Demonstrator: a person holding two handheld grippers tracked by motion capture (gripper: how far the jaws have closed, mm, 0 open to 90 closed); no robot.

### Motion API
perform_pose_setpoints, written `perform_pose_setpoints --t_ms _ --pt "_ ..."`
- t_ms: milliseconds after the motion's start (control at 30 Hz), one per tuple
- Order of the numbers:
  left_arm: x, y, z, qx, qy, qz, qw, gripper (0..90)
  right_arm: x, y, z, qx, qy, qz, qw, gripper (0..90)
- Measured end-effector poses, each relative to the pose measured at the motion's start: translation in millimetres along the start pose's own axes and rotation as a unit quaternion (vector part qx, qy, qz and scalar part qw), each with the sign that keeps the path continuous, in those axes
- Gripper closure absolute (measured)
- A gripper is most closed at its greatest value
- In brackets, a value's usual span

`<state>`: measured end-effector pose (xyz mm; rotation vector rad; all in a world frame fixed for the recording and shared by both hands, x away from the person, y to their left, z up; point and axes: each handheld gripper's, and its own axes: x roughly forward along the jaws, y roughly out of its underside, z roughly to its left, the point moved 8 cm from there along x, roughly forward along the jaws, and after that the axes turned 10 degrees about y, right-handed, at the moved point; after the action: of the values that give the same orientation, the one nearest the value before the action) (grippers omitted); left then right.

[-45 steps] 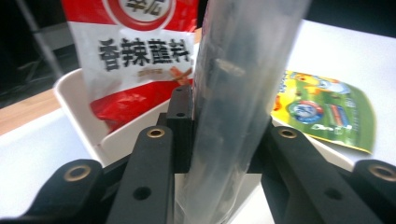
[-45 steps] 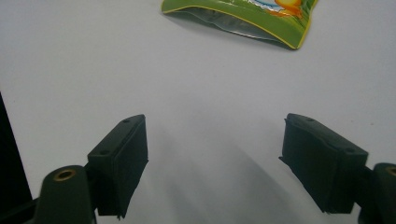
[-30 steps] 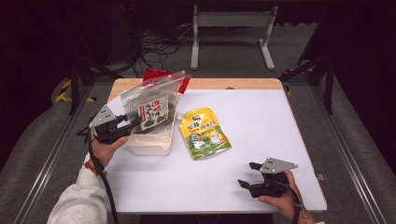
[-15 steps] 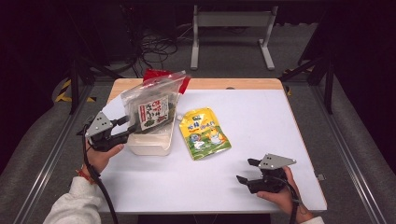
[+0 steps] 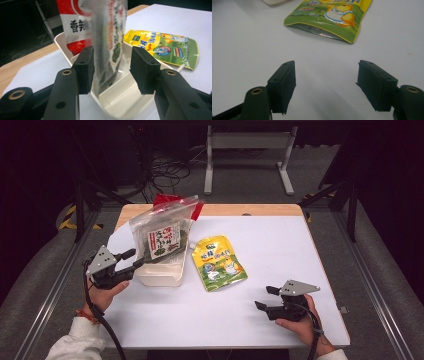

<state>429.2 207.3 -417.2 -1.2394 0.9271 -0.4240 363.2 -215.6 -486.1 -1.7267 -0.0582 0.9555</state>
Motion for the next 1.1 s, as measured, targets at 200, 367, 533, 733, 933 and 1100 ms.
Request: perform_pose_setpoints --t_ms 200,367,533,733,933,1100 --pt "-2.0 0.9 -10.8 0.012 0.010 0.006 0.9999 55.5 0.9 -3.3 -5.2 0.007 0.003 -0.002 1.0000 38.1" --pt "-4.6 0.2 -24.8 0.023 0.019 0.006 0.9995 54.6 2.6 -8.4 -9.6 0.008 0.009 -0.008 0.9999 39.3" --pt "-4.5 1.8 -41.8 0.039 0.029 0.017 0.9987 51.0 4.9 -14.2 -11.7 0.008 0.013 -0.014 0.9998 40.2" --pt "-3.7 4.0 -65.7 0.040 0.069 0.027 0.9964 47.5 11.4 -23.8 -15.4 0.012 0.015 -0.019 0.9996 45.8" --pt "8.4 17.2 -92.2 0.040 0.103 0.057 0.9923 43.8 28.7 -35.2 -19.0 0.010 0.012 -0.013 0.9998 46.7" --pt "20.3 31.8 -103.9 0.047 0.121 0.090 0.9874 42.4 52.8 -47.2 -19.8 0.009 0.009 -0.005 0.9999 43.3"
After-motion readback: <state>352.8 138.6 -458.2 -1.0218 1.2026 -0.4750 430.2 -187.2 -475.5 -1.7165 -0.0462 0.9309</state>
